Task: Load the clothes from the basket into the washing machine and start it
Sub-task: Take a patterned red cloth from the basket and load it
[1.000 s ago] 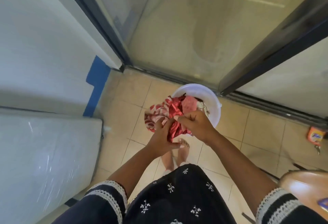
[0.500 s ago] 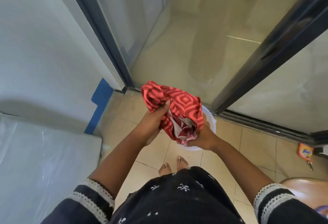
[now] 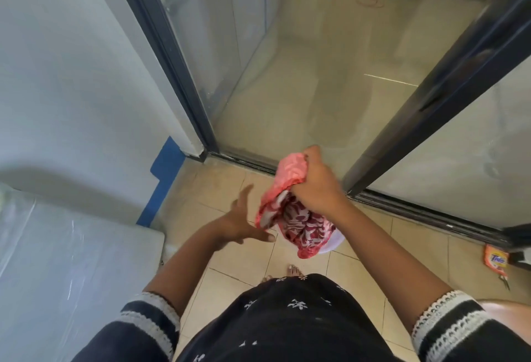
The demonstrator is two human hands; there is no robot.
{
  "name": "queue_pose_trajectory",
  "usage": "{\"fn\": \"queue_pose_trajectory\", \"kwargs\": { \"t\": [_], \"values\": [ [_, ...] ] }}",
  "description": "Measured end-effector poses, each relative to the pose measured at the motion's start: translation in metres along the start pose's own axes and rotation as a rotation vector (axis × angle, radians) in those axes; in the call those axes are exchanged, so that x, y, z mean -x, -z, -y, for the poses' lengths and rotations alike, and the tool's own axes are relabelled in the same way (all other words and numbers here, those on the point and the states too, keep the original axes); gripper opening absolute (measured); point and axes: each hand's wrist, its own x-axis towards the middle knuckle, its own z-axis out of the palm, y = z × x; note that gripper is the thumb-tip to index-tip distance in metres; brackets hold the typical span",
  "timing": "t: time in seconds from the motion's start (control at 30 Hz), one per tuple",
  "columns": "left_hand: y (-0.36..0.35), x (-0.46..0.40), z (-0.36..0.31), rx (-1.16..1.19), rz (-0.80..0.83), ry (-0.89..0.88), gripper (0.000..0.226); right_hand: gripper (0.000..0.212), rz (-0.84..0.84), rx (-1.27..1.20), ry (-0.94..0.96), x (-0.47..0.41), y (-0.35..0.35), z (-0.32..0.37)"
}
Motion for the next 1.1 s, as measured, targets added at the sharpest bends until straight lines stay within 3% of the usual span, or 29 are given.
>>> {"fn": "queue_pose_trajectory", "kwargs": {
  "t": [0.07,0.17,0.23,0.3,0.4,0.5,0.57,0.63,0.8,0.9,1.0,1.1],
  "values": [
    [-0.025,-0.016,-0.005,0.067,0.023,-0.046,0.121,0.032,0.065,-0.114,0.104,0.007,-0.007,0.027],
    [-0.048,-0.020,-0.021,0.196,-0.187,-0.191,0.031,0.053,0.187,-0.238,0.233,0.012,-0.006,0.042],
    [-0.051,-0.017,-0.031,0.258,-0.287,-0.205,0.015,0.076,0.208,-0.294,0.286,0.009,-0.001,0.033],
    [-0.048,-0.008,-0.045,0.412,-0.200,-0.254,0.023,0.102,0.216,-0.339,0.231,0.006,0.007,0.010],
    [-0.032,0.003,-0.063,0.914,-0.038,-0.251,0.038,0.127,0.232,-0.171,0.073,0.012,0.013,-0.031],
    [-0.020,0.012,-0.071,1.093,0.027,-0.221,0.040,0.115,0.250,-0.281,-0.019,0.021,0.002,-0.056],
    [-0.018,0.013,-0.066,1.056,0.034,-0.153,0.046,0.088,0.252,-0.224,-0.004,0.025,-0.009,-0.054],
    [-0.018,0.009,-0.059,0.909,0.025,-0.046,0.055,0.075,0.214,-0.096,-0.001,0.026,-0.018,-0.056],
    [-0.026,0.009,-0.033,0.446,-0.088,0.238,0.079,0.077,0.106,0.348,0.015,0.023,-0.021,-0.057],
    [-0.031,0.010,-0.018,0.567,-0.120,0.316,0.105,0.082,0.040,0.602,0.022,0.020,-0.016,-0.052],
    [-0.029,0.011,-0.023,0.472,-0.139,0.140,0.135,0.080,-0.044,0.681,0.041,0.019,-0.012,-0.038],
    [-0.032,0.005,-0.033,0.200,-0.179,-0.139,0.138,0.076,-0.029,0.516,0.107,0.021,-0.009,-0.007]
  ]
}}
